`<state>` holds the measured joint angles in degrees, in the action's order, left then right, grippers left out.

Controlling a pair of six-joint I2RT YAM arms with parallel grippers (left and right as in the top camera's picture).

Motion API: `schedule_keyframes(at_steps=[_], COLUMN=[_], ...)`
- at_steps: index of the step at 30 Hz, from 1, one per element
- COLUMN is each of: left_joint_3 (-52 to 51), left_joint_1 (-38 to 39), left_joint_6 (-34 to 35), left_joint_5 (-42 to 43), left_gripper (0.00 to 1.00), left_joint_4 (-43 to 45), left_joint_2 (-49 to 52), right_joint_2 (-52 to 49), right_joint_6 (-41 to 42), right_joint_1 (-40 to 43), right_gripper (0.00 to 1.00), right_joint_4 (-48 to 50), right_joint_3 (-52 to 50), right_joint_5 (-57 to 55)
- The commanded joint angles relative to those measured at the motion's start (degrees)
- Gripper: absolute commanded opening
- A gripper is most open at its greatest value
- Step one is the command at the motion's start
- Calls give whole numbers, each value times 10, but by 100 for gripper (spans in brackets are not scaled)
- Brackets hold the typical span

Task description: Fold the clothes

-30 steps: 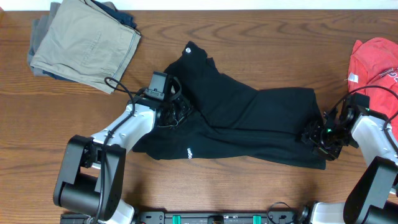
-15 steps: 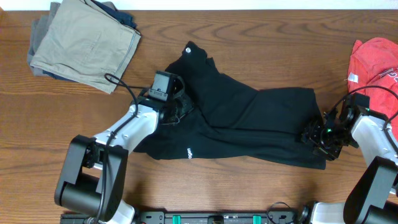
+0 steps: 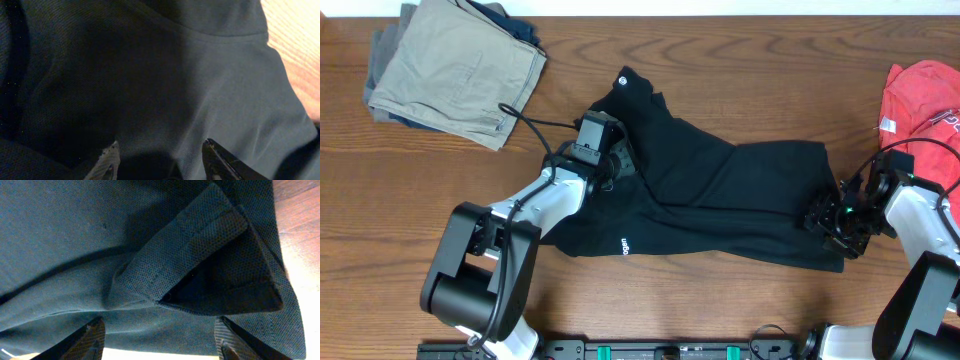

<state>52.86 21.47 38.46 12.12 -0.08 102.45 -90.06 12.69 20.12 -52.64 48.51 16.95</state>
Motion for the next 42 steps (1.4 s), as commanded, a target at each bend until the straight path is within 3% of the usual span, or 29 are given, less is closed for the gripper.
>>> schedule_keyframes(at_steps=[1,8,11,14,27,32,42], left_joint_3=[23,43,43,38,30,30,30], left_joint_1=[-2,-2,-2,-1,-3,-6,-5], left_joint_6=[-57,-51,26,50,86,73,66], left_joint_5=[27,3,-42,-22,37,28,-37], left_gripper=[55,54,54,54,54,54,54], left_joint_4=[-13,-145,-264,-315,-234,-186,-172], left_joint_2=[-34,-162,-187,-175,-27,-2,4], right_joint_2=[-3,-3,-3,-3,-3,-3,-3], right_joint_6=[-12,-12,-12,-12,-13,-17,-16], right_joint_1=[-3,-3,-3,-3,-3,-3,-3], right_gripper=[69,69,69,69,70,70,70], right_joint_4=[2,4,5,12,-5,-7,-5], right_joint_3=[-2,-2,-2,-2,-3,-3,-3], right_joint_5=[4,4,4,5,4,4,4])
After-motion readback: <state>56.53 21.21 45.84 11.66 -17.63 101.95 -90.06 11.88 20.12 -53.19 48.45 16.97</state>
